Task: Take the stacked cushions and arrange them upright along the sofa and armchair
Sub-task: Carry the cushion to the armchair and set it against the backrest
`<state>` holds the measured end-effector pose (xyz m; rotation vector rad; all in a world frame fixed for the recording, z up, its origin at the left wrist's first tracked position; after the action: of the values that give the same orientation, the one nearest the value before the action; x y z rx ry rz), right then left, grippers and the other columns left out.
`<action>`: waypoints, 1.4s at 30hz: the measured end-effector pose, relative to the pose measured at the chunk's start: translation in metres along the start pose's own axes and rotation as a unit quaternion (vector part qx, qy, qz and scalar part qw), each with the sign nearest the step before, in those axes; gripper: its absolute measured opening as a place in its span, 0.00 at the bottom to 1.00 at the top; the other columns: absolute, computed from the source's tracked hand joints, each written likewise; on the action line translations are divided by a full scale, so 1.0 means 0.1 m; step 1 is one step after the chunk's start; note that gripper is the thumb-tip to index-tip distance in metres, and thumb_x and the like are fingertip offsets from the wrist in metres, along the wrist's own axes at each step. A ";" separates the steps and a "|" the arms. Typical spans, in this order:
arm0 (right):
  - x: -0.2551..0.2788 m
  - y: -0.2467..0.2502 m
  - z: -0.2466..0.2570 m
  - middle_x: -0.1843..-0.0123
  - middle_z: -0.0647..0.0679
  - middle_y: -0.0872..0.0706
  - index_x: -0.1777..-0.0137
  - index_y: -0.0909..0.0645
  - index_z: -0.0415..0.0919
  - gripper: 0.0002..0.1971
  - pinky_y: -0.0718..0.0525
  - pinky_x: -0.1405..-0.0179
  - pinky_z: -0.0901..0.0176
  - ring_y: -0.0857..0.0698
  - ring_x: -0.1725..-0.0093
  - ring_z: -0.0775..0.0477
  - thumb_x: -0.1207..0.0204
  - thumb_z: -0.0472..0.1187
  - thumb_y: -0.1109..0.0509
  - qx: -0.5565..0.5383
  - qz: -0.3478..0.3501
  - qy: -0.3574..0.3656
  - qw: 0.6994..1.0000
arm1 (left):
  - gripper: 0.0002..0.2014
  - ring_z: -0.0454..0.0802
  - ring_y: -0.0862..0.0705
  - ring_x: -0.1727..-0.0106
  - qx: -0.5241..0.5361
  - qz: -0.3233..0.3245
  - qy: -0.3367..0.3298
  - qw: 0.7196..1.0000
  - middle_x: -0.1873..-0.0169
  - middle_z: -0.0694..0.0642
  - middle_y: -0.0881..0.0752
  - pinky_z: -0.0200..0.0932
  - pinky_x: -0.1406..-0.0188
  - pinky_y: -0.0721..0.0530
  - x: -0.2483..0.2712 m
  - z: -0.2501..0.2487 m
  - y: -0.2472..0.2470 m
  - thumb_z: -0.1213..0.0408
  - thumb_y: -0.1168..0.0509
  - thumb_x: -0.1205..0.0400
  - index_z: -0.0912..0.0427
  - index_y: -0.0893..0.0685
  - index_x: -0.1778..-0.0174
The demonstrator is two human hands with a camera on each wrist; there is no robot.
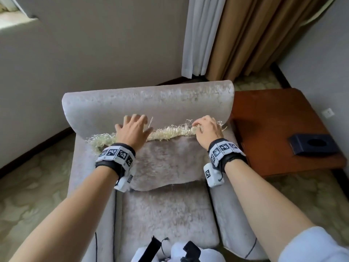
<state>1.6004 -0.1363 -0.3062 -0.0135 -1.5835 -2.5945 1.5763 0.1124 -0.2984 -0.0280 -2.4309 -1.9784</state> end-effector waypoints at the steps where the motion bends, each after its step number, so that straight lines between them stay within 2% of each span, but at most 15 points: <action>1: 0.02 -0.06 -0.09 0.43 0.47 0.18 0.48 0.13 0.48 0.13 0.24 0.38 0.51 0.21 0.39 0.43 0.24 0.33 0.36 -0.009 -0.003 -0.010 1.000 | 0.16 0.56 0.28 0.33 0.005 0.015 0.016 1.000 0.34 0.52 0.22 0.62 0.42 0.26 0.03 0.06 -0.09 0.44 0.41 0.17 0.50 0.24 0.41; 6: 0.10 -0.49 -0.38 0.38 0.43 0.21 0.46 0.14 0.43 0.13 0.28 0.35 0.57 0.23 0.33 0.42 0.22 0.31 0.37 -0.023 0.097 -0.028 0.995 | 0.15 0.54 0.27 0.28 0.012 0.075 0.044 0.996 0.29 0.52 0.24 0.63 0.32 0.29 0.31 0.21 -0.58 0.52 0.43 0.15 0.51 0.25 0.35; 8: 0.13 -0.62 -0.41 0.39 0.43 0.21 0.47 0.14 0.43 0.12 0.27 0.33 0.55 0.24 0.33 0.42 0.22 0.32 0.37 -0.021 0.117 -0.021 0.993 | 0.17 0.52 0.29 0.26 0.015 0.091 0.038 0.995 0.26 0.51 0.26 0.61 0.28 0.31 0.43 0.20 -0.76 0.53 0.43 0.15 0.50 0.27 0.31; 13: 0.18 -0.90 -0.33 0.31 0.49 0.23 0.34 0.21 0.48 0.15 0.28 0.29 0.45 0.27 0.28 0.46 0.20 0.44 0.35 0.022 0.129 0.038 0.991 | 0.28 0.52 0.49 0.15 0.000 0.116 0.007 0.993 0.16 0.51 0.45 0.64 0.19 0.47 0.62 0.18 -1.09 0.49 0.46 0.14 0.49 0.42 0.17; 17: 0.27 -1.23 -0.14 0.13 0.51 0.45 0.17 0.40 0.51 0.30 0.49 0.17 0.40 0.50 0.14 0.49 0.18 0.55 0.41 0.097 0.158 0.130 0.974 | 0.31 0.52 0.63 0.16 -0.005 0.113 -0.003 0.994 0.16 0.48 0.60 0.65 0.18 0.54 0.63 0.21 -1.27 0.47 0.53 0.13 0.45 0.58 0.16; 19: 0.28 -1.47 -0.03 0.12 0.53 0.57 0.14 0.54 0.55 0.33 0.60 0.16 0.38 0.61 0.14 0.52 0.16 0.58 0.46 0.132 0.183 0.160 0.961 | 0.31 0.53 0.64 0.16 0.005 0.098 0.006 0.995 0.16 0.48 0.62 0.67 0.18 0.53 0.61 0.23 -1.35 0.46 0.55 0.13 0.44 0.60 0.16; 22: 0.37 -1.86 0.23 0.13 0.54 0.67 0.16 0.68 0.58 0.35 0.69 0.18 0.36 0.69 0.16 0.52 0.15 0.57 0.51 0.145 0.194 0.200 0.949 | 0.31 0.53 0.64 0.16 0.033 0.086 0.056 0.994 0.17 0.47 0.64 0.67 0.19 0.56 0.63 0.27 -1.54 0.44 0.57 0.13 0.42 0.62 0.16; 27: 0.38 -2.60 0.46 0.15 0.52 0.71 0.15 0.68 0.50 0.41 0.66 0.20 0.30 0.73 0.17 0.49 0.18 0.54 0.45 0.185 0.218 0.225 0.931 | 0.33 0.51 0.68 0.17 0.054 0.096 0.076 0.991 0.17 0.49 0.66 0.67 0.19 0.57 0.65 0.38 -1.99 0.47 0.56 0.13 0.48 0.65 0.16; 31: 0.23 -2.87 0.30 0.16 0.53 0.72 0.15 0.68 0.52 0.37 0.67 0.22 0.27 0.72 0.16 0.47 0.16 0.57 0.51 0.231 0.208 0.253 0.916 | 0.31 0.56 0.65 0.16 0.023 0.110 -0.039 0.993 0.16 0.49 0.64 0.72 0.21 0.55 0.48 0.29 -2.30 0.50 0.55 0.12 0.42 0.65 0.17; 33: 0.03 -2.86 -0.10 0.15 0.54 0.70 0.14 0.64 0.54 0.35 0.67 0.21 0.27 0.68 0.15 0.49 0.16 0.60 0.53 0.237 0.189 0.201 0.932 | 0.31 0.58 0.62 0.15 -0.009 0.137 -0.047 0.989 0.16 0.48 0.62 0.74 0.23 0.53 0.41 0.42 -2.49 0.47 0.54 0.13 0.40 0.62 0.17; 34: -0.08 -2.80 -0.38 0.15 0.55 0.70 0.14 0.64 0.56 0.34 0.68 0.21 0.27 0.67 0.15 0.50 0.16 0.60 0.54 0.216 0.169 0.137 0.952 | 0.32 0.60 0.60 0.15 -0.026 0.157 -0.019 0.987 0.16 0.47 0.62 0.75 0.23 0.51 0.40 0.58 -2.58 0.46 0.52 0.14 0.40 0.61 0.17; 36: -0.17 -2.63 -0.99 0.15 0.55 0.70 0.14 0.64 0.57 0.34 0.69 0.22 0.27 0.66 0.15 0.48 0.16 0.61 0.55 0.156 0.132 -0.036 0.978 | 0.33 0.66 0.56 0.16 -0.023 0.194 0.100 0.976 0.15 0.52 0.61 0.73 0.23 0.46 0.47 1.03 -2.69 0.48 0.50 0.14 0.44 0.61 0.16; 38: -0.09 -2.53 -1.40 0.12 0.50 0.64 0.13 0.60 0.54 0.34 0.60 0.20 0.26 0.63 0.14 0.46 0.16 0.59 0.52 0.067 0.107 -0.167 0.978 | 0.34 0.70 0.53 0.17 0.022 0.208 0.229 0.951 0.16 0.63 0.59 0.69 0.22 0.43 0.63 1.40 -2.72 0.51 0.51 0.14 0.54 0.59 0.16; 40: 0.02 -2.46 -1.40 0.12 0.47 0.59 0.13 0.58 0.51 0.35 0.55 0.19 0.28 0.59 0.13 0.44 0.15 0.58 0.50 0.080 0.075 -0.139 0.984 | 0.34 0.69 0.53 0.17 0.038 0.198 0.245 0.948 0.16 0.65 0.60 0.69 0.22 0.43 0.74 1.46 -2.72 0.50 0.51 0.14 0.59 0.58 0.16; 42: 0.17 -2.52 -1.06 0.12 0.47 0.61 0.13 0.61 0.52 0.35 0.56 0.17 0.33 0.59 0.13 0.44 0.16 0.57 0.50 0.128 0.074 0.005 0.989 | 0.34 0.65 0.57 0.16 0.030 0.152 0.135 0.979 0.16 0.59 0.62 0.72 0.21 0.50 0.75 1.17 -2.67 0.49 0.51 0.14 0.52 0.59 0.15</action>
<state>1.5655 -0.1172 -0.5773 -0.0957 -1.8240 -2.2625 1.4969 0.1736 -0.5822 -0.1160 -2.1639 -1.6601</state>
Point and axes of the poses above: each hand's wrist, its own x-axis away from the middle knuckle, its own y-axis out of the back of the hand, z = x × y, the point moved 8 cm from there along -x, towards the middle knuckle
